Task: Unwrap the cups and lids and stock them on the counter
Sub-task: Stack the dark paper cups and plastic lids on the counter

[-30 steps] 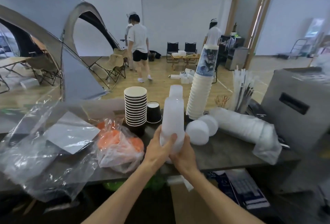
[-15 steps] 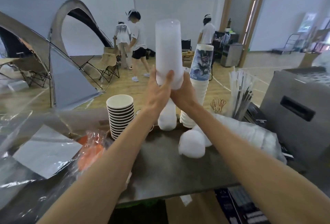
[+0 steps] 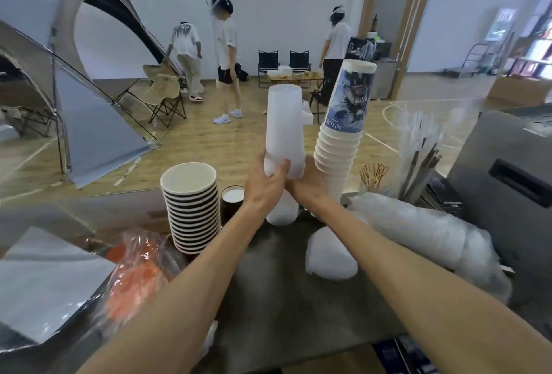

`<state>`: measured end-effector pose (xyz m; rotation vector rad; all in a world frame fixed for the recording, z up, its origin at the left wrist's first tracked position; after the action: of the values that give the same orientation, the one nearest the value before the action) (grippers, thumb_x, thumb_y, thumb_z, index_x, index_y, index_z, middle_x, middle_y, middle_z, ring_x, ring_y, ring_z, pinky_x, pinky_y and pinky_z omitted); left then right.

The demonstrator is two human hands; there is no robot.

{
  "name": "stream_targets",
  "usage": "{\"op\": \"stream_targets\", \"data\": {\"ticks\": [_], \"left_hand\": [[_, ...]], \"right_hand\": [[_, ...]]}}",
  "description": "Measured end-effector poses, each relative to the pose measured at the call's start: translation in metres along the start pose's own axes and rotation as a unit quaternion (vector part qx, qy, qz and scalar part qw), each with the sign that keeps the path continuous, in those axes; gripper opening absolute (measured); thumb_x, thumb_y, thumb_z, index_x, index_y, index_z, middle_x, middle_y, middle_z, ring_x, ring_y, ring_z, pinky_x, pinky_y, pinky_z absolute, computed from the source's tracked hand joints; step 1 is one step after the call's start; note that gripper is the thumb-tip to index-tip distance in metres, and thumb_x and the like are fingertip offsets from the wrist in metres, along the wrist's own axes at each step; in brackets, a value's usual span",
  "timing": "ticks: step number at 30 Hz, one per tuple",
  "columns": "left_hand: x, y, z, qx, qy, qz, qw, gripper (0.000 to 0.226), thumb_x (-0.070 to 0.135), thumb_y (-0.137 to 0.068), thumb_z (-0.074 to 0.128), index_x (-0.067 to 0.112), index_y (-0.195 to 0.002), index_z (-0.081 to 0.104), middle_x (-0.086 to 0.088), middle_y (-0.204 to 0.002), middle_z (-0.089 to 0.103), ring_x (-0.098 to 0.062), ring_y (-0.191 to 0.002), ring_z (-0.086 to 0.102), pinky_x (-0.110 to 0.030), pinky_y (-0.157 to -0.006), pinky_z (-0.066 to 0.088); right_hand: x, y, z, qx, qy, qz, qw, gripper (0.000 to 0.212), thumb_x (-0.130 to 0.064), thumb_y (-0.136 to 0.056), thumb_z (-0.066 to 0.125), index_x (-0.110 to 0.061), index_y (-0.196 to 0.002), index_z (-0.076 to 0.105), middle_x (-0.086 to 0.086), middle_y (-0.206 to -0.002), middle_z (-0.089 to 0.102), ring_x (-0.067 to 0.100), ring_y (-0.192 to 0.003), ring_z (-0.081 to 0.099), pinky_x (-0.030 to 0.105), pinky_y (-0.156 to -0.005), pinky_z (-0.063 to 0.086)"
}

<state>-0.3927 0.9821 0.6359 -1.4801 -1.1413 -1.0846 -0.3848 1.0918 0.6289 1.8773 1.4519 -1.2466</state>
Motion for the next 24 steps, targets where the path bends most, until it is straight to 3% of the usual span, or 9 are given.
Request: {"op": "stream_targets", "data": {"ticks": [4,10,14,16,18,20,24], "left_hand": [[-0.021,0.002,0.0,-0.017,-0.005,-0.011,1.0,0.056,0.036,-0.095,0.062,0.029,-0.146,0.039,0.002,-0.129,0.06,-0.017,-0.115,0.06,-0.026,-0.085,0.048],[-0.024,0.006,-0.004,-0.034,-0.033,-0.006,0.999,0.065,0.035,-0.096,0.06,0.032,-0.153,0.029,0.0,-0.139,0.056,-0.02,-0.122,0.057,-0.037,-0.099,0.051],[-0.017,0.017,-0.006,-0.032,-0.041,0.01,0.999,0.064,0.027,-0.095,0.061,0.029,-0.151,0.03,0.008,-0.129,0.053,-0.009,-0.112,0.052,-0.024,-0.086,0.044],[-0.019,0.028,-0.008,-0.034,-0.059,0.026,0.997,0.064,0.026,-0.093,0.064,0.028,-0.149,0.033,0.011,-0.125,0.053,-0.008,-0.111,0.053,-0.017,-0.08,0.043],[-0.026,0.043,-0.012,-0.045,-0.064,0.021,0.997,0.067,0.034,-0.089,0.066,0.027,-0.148,0.034,0.008,-0.132,0.055,-0.011,-0.118,0.057,-0.024,-0.092,0.049],[-0.029,0.063,-0.02,-0.051,-0.068,0.002,0.996,0.068,0.04,-0.089,0.067,0.026,-0.148,0.036,0.004,-0.137,0.056,-0.013,-0.121,0.057,-0.03,-0.1,0.049],[-0.018,0.111,-0.05,0.003,-0.089,0.05,0.995,0.037,0.024,-0.092,0.069,0.019,-0.127,0.06,0.011,-0.107,0.069,-0.002,-0.098,0.067,-0.006,-0.078,0.046]], "right_hand": [[0.011,0.01,0.006,-0.008,0.002,0.023,1.0,0.071,-0.034,-0.074,0.085,-0.014,-0.129,0.045,0.0,-0.117,0.06,0.023,-0.11,0.062,0.039,-0.094,0.054],[0.005,0.017,0.002,-0.018,-0.016,0.017,1.0,0.058,-0.027,-0.077,0.084,-0.026,-0.113,0.039,-0.007,-0.106,0.052,0.012,-0.098,0.052,0.027,-0.083,0.045],[-0.001,0.025,-0.005,-0.039,-0.005,0.032,0.999,0.052,-0.023,-0.079,0.083,-0.024,-0.11,0.041,-0.008,-0.1,0.055,0.018,-0.101,0.058,0.029,-0.084,0.047],[-0.001,0.033,-0.008,-0.028,0.011,0.03,0.999,0.057,-0.026,-0.078,0.083,-0.02,-0.119,0.044,-0.003,-0.11,0.059,0.024,-0.111,0.06,0.031,-0.085,0.047],[0.003,0.046,-0.011,-0.01,0.043,0.039,0.998,0.074,-0.03,-0.075,0.081,-0.015,-0.135,0.038,0.006,-0.126,0.055,0.028,-0.117,0.056,0.034,-0.086,0.045],[0.004,0.062,-0.011,0.009,0.076,0.026,0.997,0.08,-0.032,-0.072,0.078,-0.014,-0.138,0.035,0.009,-0.127,0.053,0.03,-0.115,0.055,0.039,-0.086,0.048],[-0.016,0.086,-0.007,-0.03,0.163,-0.062,0.984,0.069,-0.034,-0.084,0.07,-0.015,-0.143,0.037,0.009,-0.129,0.054,0.029,-0.114,0.057,0.047,-0.097,0.05]]}}
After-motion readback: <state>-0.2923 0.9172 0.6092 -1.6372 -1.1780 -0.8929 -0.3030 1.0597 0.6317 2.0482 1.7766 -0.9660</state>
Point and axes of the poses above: each hand's wrist, its own y-axis away from the middle knuckle, its own z-axis out of the palm, x = y × z, the point moved 1 cm from there along -y, towards the middle knuckle
